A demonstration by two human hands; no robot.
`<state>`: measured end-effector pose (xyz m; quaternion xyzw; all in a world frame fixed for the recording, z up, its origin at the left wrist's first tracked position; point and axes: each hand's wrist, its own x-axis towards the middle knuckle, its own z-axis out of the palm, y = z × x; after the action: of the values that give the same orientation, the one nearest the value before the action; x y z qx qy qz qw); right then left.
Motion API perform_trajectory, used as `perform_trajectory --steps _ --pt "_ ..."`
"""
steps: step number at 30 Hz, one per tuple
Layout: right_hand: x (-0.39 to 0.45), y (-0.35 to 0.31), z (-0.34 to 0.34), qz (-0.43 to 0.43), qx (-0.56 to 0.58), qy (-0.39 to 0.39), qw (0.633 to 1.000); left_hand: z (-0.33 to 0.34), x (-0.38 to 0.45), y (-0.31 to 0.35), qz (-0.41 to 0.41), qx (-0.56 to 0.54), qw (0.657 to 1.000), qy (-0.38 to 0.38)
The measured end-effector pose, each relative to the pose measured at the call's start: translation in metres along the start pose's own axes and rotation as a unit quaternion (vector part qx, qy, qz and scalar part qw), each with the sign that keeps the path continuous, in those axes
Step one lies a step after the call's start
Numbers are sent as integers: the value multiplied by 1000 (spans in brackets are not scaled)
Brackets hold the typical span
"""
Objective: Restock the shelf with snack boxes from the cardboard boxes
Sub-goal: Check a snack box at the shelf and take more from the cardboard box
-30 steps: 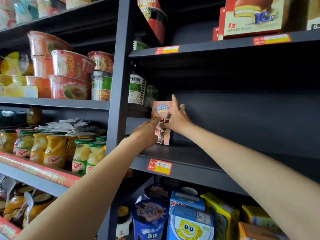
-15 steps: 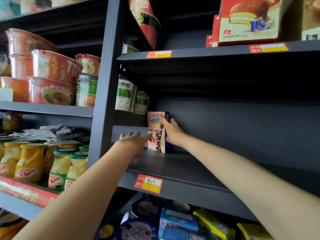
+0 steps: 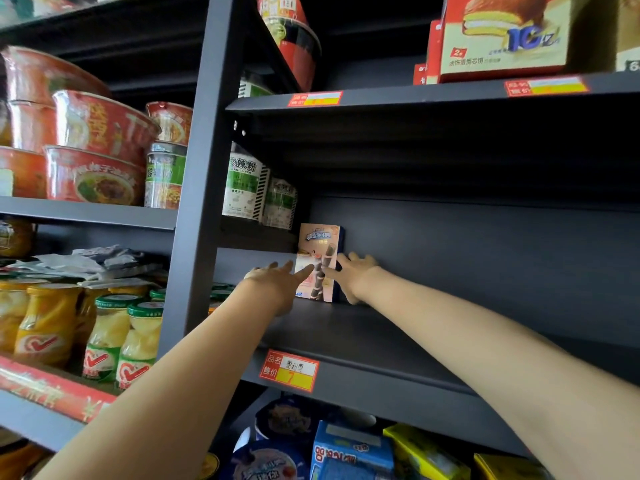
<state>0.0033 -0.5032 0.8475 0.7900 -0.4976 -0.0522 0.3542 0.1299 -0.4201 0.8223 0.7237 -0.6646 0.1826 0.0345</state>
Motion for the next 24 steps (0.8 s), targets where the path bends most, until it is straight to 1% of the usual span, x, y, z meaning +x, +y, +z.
perform_trajectory --steps 3,5,9,11,13,15,16,17,19,20,21,22,24 --pt "0 2 2 11 -23 -16 1000 -2 -4 3 7 -14 1000 -5" --pt "0 0 1 15 -38 -13 999 -4 -6 5 8 -22 1000 -11" --pt "-7 -1 -8 11 -63 24 998 -6 -9 7 10 -14 1000 -2" --pt "-19 -4 -17 5 -79 53 995 -8 -14 8 20 1 999 34" --pt "-37 -12 -28 1 -82 83 993 -9 -23 11 30 20 994 104" --pt "-63 -21 -42 -19 -79 137 987 -14 -40 12 38 5 982 186" --pt "-78 -23 -50 -29 -64 186 980 -17 -50 10 49 -21 967 251" --pt "-96 -26 -57 -43 -39 241 969 -20 -61 7 72 -56 941 324" --pt "-143 -37 -69 -70 11 352 933 -14 -93 0 121 -136 874 451" --pt "-168 -45 -71 -73 32 406 910 -6 -112 -5 130 -175 843 492" --pt "-194 -56 -71 -76 67 451 887 4 -131 -9 132 -210 817 520" --pt "-220 -70 -71 -87 104 479 868 17 -151 -14 127 -236 800 537" --pt "-268 -115 -63 -123 183 486 846 57 -196 -23 120 -277 787 539"
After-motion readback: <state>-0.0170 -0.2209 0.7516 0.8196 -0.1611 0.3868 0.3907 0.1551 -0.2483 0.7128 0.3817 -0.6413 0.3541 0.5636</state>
